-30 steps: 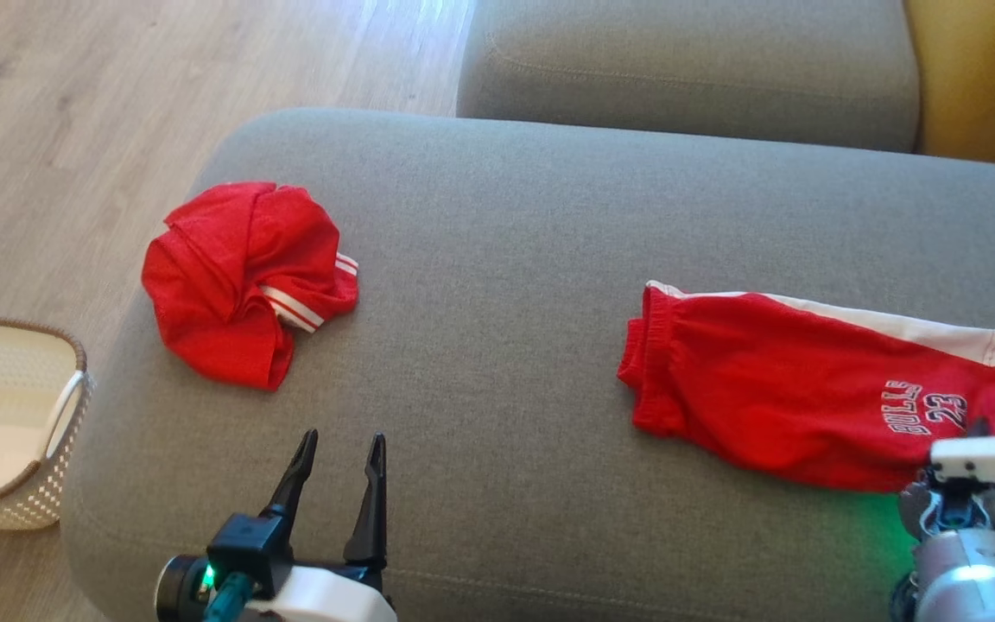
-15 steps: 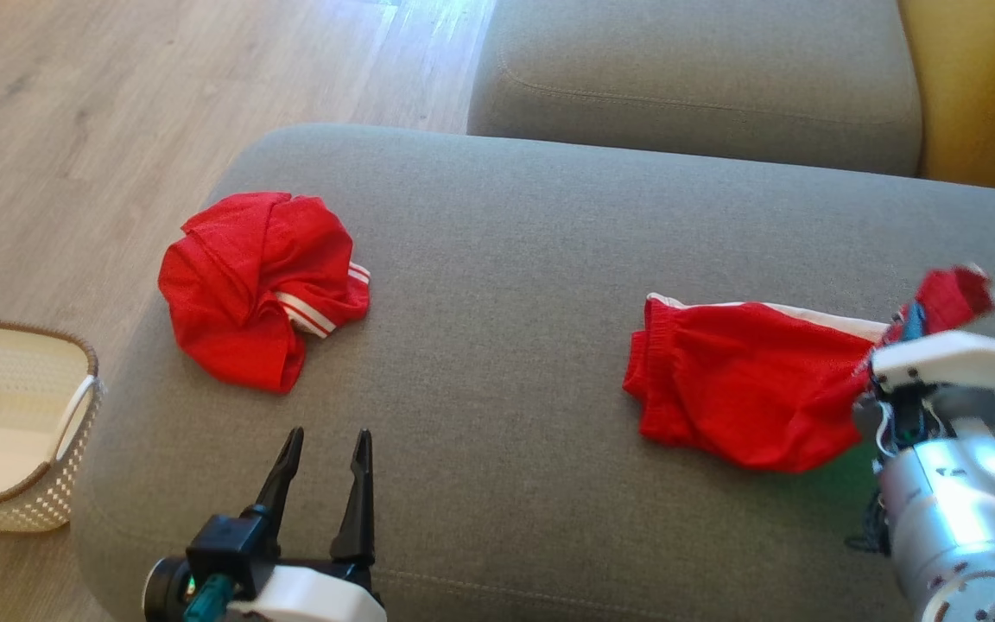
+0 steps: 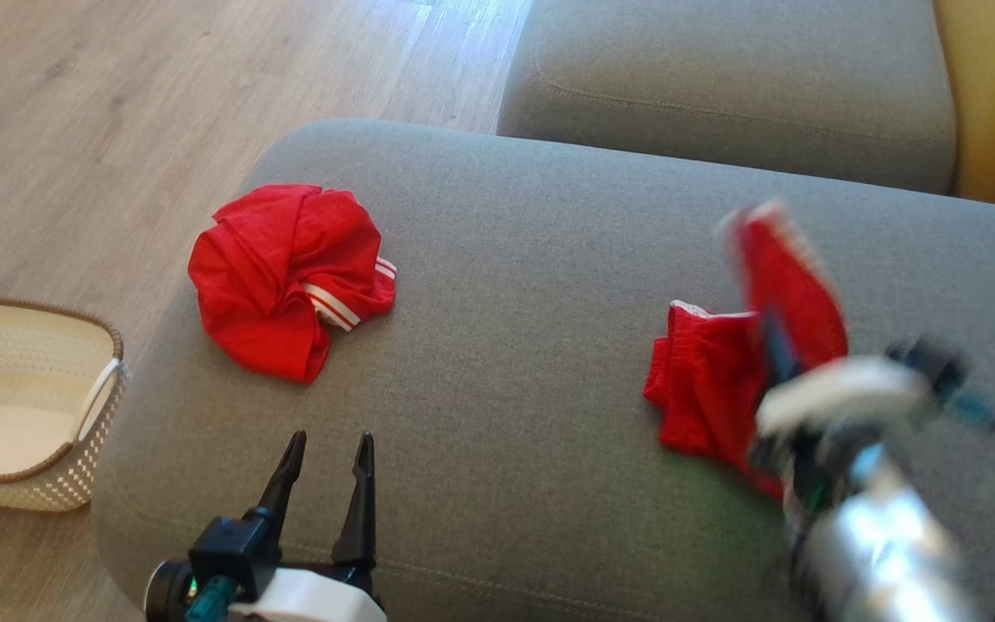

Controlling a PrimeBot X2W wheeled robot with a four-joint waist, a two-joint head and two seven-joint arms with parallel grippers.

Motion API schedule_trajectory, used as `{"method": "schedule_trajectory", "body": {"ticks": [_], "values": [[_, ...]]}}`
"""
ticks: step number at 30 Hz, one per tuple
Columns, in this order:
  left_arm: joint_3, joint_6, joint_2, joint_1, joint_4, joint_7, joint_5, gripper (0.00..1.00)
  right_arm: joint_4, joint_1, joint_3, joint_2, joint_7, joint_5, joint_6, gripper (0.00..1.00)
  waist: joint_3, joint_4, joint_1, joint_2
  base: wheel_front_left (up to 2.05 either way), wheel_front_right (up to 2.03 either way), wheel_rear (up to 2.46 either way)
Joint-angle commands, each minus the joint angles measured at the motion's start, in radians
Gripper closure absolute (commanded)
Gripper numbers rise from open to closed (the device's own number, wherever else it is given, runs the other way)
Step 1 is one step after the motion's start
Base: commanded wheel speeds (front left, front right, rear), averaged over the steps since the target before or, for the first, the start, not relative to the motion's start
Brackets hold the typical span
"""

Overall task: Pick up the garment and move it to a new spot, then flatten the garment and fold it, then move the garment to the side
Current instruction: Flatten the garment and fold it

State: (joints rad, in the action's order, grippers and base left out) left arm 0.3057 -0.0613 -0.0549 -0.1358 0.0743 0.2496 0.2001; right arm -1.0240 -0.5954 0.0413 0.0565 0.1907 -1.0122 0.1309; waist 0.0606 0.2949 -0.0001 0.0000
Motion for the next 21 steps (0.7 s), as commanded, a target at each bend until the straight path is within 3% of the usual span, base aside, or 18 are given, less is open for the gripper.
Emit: {"method": "schedule_trajectory", "body": {"ticks": [1,4,8,21], "values": [[-0.034,0.003,0.005,0.031,-0.029,0.012,-0.005,0.00,0.065,0.063,0.092,-0.006,0.021,-0.039,0.000,1.00,0.001,-0.001,0.0001,0.0000,0.00,0.00,0.00],[-0.040,0.001,0.005,0.027,-0.030,0.012,-0.006,0.00,0.120,0.157,0.217,-0.006,0.054,-0.074,0.000,1.00,0.001,-0.001,0.0001,0.0000,0.00,0.00,0.00],[-0.042,0.001,0.005,0.026,-0.031,0.012,-0.006,0.00,0.114,0.189,0.278,-0.006,0.068,-0.074,0.000,1.00,0.000,0.000,0.0001,0.0000,0.00,0.00,0.00],[-0.031,-0.004,0.005,0.027,-0.030,0.012,0.001,0.00,0.124,0.176,0.286,-0.006,0.071,-0.009,0.000,1.00,-0.013,0.008,0.0001,0.0000,0.00,0.00,0.00]]}}
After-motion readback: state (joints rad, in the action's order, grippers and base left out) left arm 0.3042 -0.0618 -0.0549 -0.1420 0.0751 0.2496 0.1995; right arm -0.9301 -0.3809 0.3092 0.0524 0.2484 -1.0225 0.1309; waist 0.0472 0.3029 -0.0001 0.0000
